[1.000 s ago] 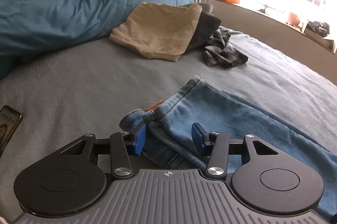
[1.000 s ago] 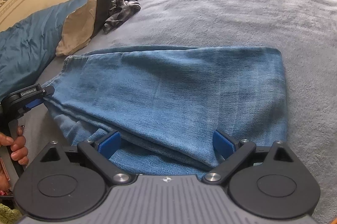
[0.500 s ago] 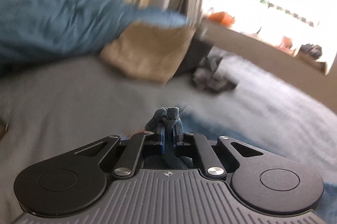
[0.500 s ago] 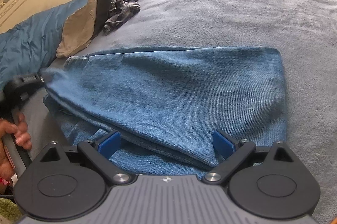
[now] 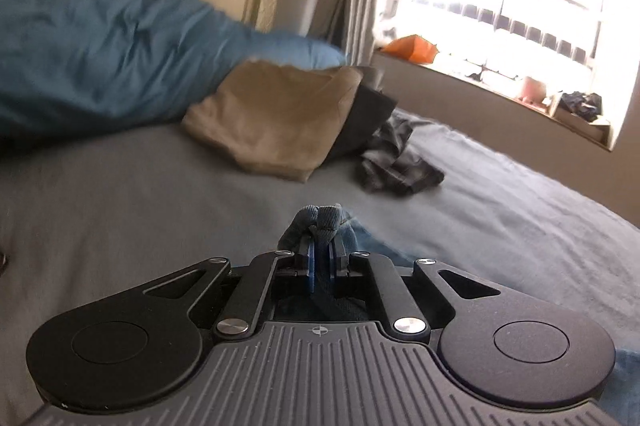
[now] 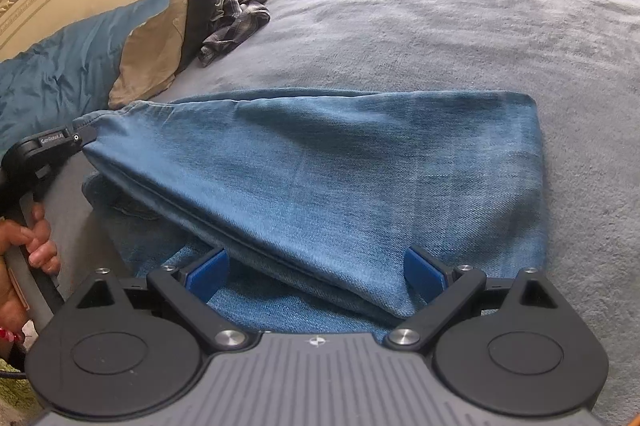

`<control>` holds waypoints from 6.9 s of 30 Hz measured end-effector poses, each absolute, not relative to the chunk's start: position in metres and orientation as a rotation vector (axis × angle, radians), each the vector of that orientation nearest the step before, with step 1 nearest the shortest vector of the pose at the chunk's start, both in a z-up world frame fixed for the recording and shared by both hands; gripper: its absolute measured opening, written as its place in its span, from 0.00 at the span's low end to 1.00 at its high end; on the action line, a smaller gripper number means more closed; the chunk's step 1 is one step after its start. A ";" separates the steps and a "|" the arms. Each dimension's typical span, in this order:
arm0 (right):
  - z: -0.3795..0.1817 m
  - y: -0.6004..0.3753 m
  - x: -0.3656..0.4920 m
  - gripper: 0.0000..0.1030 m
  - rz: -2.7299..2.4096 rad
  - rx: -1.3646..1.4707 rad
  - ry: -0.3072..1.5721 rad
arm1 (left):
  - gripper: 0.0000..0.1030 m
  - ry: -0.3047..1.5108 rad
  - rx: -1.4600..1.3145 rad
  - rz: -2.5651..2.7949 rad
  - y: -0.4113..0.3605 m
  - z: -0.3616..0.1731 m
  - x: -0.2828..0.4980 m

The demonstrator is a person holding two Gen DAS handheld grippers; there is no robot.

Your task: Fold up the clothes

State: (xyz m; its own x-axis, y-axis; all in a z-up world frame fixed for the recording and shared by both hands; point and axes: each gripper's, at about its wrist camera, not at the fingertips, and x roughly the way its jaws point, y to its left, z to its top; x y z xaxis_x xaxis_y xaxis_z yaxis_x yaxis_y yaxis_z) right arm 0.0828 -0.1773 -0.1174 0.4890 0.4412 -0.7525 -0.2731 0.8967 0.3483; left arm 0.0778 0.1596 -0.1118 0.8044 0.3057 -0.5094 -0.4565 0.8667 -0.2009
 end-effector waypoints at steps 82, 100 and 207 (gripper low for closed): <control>-0.165 -0.336 0.124 0.62 0.302 0.982 0.892 | 0.46 0.746 0.011 0.243 0.063 -0.128 0.094; -0.181 -0.324 0.122 0.62 0.411 0.996 1.002 | 0.47 0.843 0.028 0.272 0.058 -0.122 0.108; -0.047 -0.191 0.188 0.13 1.111 0.851 0.921 | 0.49 0.696 0.348 -0.393 0.045 -0.130 0.076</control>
